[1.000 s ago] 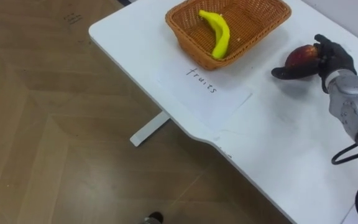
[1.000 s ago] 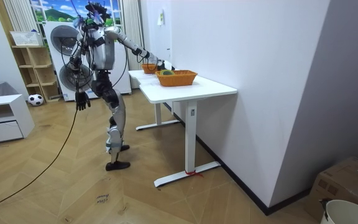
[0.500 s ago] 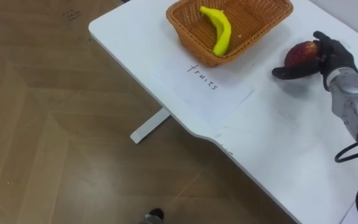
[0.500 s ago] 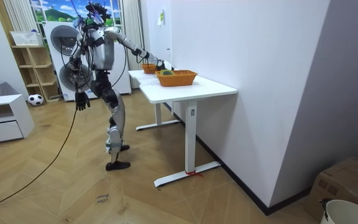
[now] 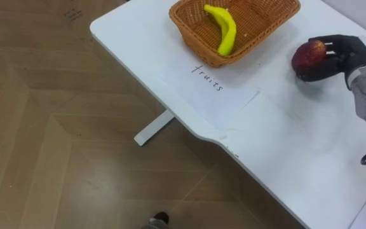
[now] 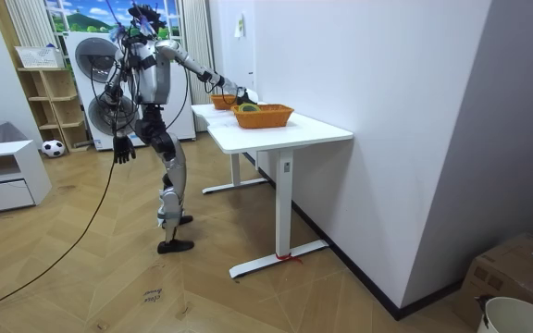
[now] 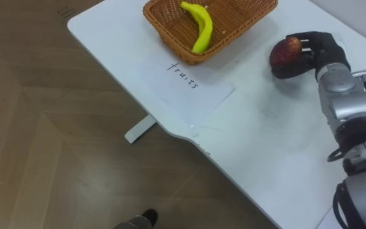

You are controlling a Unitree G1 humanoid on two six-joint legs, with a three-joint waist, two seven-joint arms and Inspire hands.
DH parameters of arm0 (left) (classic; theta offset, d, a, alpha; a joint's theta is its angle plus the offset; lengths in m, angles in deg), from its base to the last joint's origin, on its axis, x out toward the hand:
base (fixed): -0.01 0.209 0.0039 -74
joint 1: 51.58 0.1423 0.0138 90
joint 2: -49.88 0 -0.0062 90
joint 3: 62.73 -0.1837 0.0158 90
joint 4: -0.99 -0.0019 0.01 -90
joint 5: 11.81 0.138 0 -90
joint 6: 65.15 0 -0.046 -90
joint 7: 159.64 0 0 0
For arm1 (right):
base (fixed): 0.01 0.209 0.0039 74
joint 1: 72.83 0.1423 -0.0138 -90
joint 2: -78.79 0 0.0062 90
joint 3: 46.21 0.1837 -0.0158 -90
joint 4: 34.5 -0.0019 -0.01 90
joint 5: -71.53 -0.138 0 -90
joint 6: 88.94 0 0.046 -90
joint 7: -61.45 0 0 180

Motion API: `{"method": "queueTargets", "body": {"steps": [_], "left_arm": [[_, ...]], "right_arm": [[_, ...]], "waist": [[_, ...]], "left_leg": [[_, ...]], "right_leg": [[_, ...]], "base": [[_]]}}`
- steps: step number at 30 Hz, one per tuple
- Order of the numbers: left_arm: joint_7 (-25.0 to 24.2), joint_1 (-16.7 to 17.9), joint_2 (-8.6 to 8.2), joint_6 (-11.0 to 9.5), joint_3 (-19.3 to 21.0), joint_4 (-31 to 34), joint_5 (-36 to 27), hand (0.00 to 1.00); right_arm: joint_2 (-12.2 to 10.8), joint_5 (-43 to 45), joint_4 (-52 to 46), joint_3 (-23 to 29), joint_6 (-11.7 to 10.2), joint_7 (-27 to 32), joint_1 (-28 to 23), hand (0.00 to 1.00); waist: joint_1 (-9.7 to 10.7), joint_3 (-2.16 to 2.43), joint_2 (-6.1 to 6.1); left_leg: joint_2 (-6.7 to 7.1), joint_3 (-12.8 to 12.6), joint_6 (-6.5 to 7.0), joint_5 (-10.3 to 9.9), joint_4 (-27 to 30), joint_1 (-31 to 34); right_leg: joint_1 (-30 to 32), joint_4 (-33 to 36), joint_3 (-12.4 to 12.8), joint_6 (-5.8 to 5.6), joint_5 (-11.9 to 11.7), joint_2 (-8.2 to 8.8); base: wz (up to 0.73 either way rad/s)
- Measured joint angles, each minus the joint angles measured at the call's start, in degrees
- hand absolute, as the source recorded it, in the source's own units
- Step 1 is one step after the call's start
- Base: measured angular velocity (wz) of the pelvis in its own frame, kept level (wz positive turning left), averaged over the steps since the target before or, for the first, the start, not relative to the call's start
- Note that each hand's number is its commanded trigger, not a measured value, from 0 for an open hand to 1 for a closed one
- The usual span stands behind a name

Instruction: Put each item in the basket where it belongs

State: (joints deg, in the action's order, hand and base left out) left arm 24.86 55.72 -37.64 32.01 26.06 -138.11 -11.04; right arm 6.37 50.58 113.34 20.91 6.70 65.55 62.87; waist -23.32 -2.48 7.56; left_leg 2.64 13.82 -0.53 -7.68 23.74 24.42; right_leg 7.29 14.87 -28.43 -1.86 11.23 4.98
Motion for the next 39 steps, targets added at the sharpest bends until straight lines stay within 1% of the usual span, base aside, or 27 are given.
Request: {"method": "queueTargets", "body": {"steps": [9, 18, 20, 24, 26, 28, 30, 31, 33, 34, 35, 36, 37, 38, 39], "left_arm": [[-1.1, -0.01, -0.01, 0.35, 0.89, 0.22, 0.0, 0.0], [-0.82, 0.05, 0.0, 0.24, 1.06, 0.23, 0.0, 0.0], [-0.34, 0.08, -0.02, -0.12, 1.06, 0.09, 0.02, 0.0], [-0.13, 0.34, 0.0, -0.12, 1.21, -0.34, -0.01, 0.0], [-0.38, 0.34, 0.02, -0.13, 1.72, -1.64, 0.0, 0.0], [-0.73, 0.41, 0.0, -0.11, 2.71, -2.33, 0.11, 0.0], [-1.09, 0.61, 0.1, -0.13, 3.54, -2.49, 0.97, 0.0], [-1.2, 0.82, 0.27, -0.19, 3.62, -2.42, 1.3, 0.0], [-1.5, 1.43, 0.24, -0.06, 4.52, -1.72, 2.47, 0.0], [-1.54, 1.59, 0.25, 0.0, 4.73, -1.44, 2.75, 0.0], [-1.54, 1.76, 0.28, 0.02, 5.28, -1.23, 3.1, 0.0], [-1.53, 1.87, 0.27, 0.02, 5.54, -1.21, 3.38, 0.0], [-1.53, 2.34, 0.28, 0.05, 5.62, -1.03, 3.7, 0.0], [-1.58, 2.84, 0.22, 0.08, 5.61, -0.78, 3.79, 0.0], [-1.71, 3.3, 0.16, 0.37, 5.62, -0.44, 3.78, 0.0]], "right_arm": [[0.0, 0.93, 0.05, 0.01, 0.51, -1.87, -0.01, 1.0], [0.0, 0.98, 0.14, -0.05, 1.77, -3.82, -0.35, 1.0], [0.0, 1.14, 0.11, -0.05, 2.02, -4.36, -0.35, 1.0], [0.02, 1.0, -0.53, -0.04, 2.02, -4.87, -0.34, 1.0], [0.14, 1.06, -2.51, 0.03, 2.0, -4.94, -0.34, 1.0], [0.15, 1.2, -3.38, 0.29, 1.94, -4.96, -0.34, 1.0], [0.18, 1.24, -3.47, 1.08, 1.94, -4.94, -0.34, 1.0], [0.33, 1.08, -4.01, 1.79, 1.95, -4.9, -0.34, 1.0], [1.8, 1.06, -6.7, 1.85, 1.95, -4.92, -0.34, 1.0], [2.18, 0.96, -7.11, 1.87, 1.94, -4.92, -0.34, 1.0], [2.71, 0.76, -7.38, 1.89, 1.94, -4.92, -0.34, 1.0], [2.83, 0.76, -7.39, 1.89, 1.95, -4.91, -0.34, 1.0], [2.99, 0.78, -7.41, 1.9, 1.95, -4.92, -0.34, 1.0], [3.12, 0.83, -7.57, 1.94, 1.96, -4.87, -0.34, 1.0], [3.26, 0.8, -8.14, 2.15, 1.97, -4.82, -0.34, 1.0]], "waist": [[-0.14, 0.04, 0.06], [0.13, 0.06, 0.16], [0.03, 0.19, 0.39], [0.87, 0.29, 0.53], [1.75, 0.6, 0.94], [2.94, 0.65, 0.97], [3.31, 0.77, 1.04], [3.74, 1.04, 1.16], [4.56, 1.19, 1.17], [4.67, 1.28, 1.22], [4.67, 1.71, 1.53], [4.68, 1.9, 1.68], [4.85, 2.22, 1.82], [5.48, 2.58, 1.99], [5.96, 2.69, 2.06]], "left_leg": [[-0.01, -0.21, 0.01, 0.0, 0.0, -0.62], [0.03, -0.2, 0.06, -0.02, -0.06, -1.84], [0.03, -0.34, 0.07, -0.02, -0.26, -2.15], [0.05, -0.54, 0.14, -0.04, -0.14, -3.02], [0.08, -0.6, 0.18, -0.07, -0.29, -3.45], [0.12, -0.66, 0.25, -0.15, -0.39, -4.38], [0.19, -1.09, 0.36, -0.24, -0.84, -5.77], [0.26, -1.28, 0.39, -0.26, -1.22, -6.35], [0.34, -1.46, 0.41, -0.26, -1.35, -7.29], [0.35, -1.52, 0.42, -0.25, -1.44, -7.61], [0.41, -1.77, 0.44, -0.24, -2.02, -8.48], [0.43, -1.9, 0.45, -0.23, -2.36, -8.9], [0.59, -1.94, 0.52, -0.31, -2.59, -9.83], [0.77, -1.87, 0.56, -0.34, -2.97, -10.5], [0.88, -1.79, 0.6, -0.38, -3.17, -11.14]], "right_leg": [[-0.68, -0.12, 0.02, 0.03, -0.02, 0.02], [-2.19, -0.26, -0.13, 0.02, -0.01, 0.06], [-2.26, -0.26, 0.02, 0.01, 0.0, 0.15], [-3.19, -0.3, 0.01, 0.0, 0.04, 0.23], [-3.52, -0.29, 0.03, -0.05, 0.07, 0.3], [-4.51, -0.42, 0.01, -0.05, 0.07, 0.33], [-5.77, -0.96, 0.16, -0.16, 0.13, 0.45], [-6.31, -1.42, 0.2, -0.28, 0.23, 0.51], [-6.83, -1.72, 0.44, -0.37, 0.41, 0.58], [-7.1, -2.0, 0.53, -0.37, 0.41, 0.58], [-7.72, -2.25, 0.94, -0.47, 0.45, 0.62], [-8.03, -2.33, 1.03, -0.5, 0.46, 0.71], [-8.9, -2.56, 1.03, -0.66, 0.56, 0.81], [-9.65, -2.99, 0.96, -0.77, 0.63, 0.85], [-10.35, -3.33, 0.89, -0.8, 0.63, 0.86]], "base": [[0.0], [0.01], [-0.02], [-0.01], [0.0], [0.0], [-0.03], [-0.04], [-0.05], [-0.08], [-0.07], [-0.06], [0.0], [0.06], [0.06]]}}
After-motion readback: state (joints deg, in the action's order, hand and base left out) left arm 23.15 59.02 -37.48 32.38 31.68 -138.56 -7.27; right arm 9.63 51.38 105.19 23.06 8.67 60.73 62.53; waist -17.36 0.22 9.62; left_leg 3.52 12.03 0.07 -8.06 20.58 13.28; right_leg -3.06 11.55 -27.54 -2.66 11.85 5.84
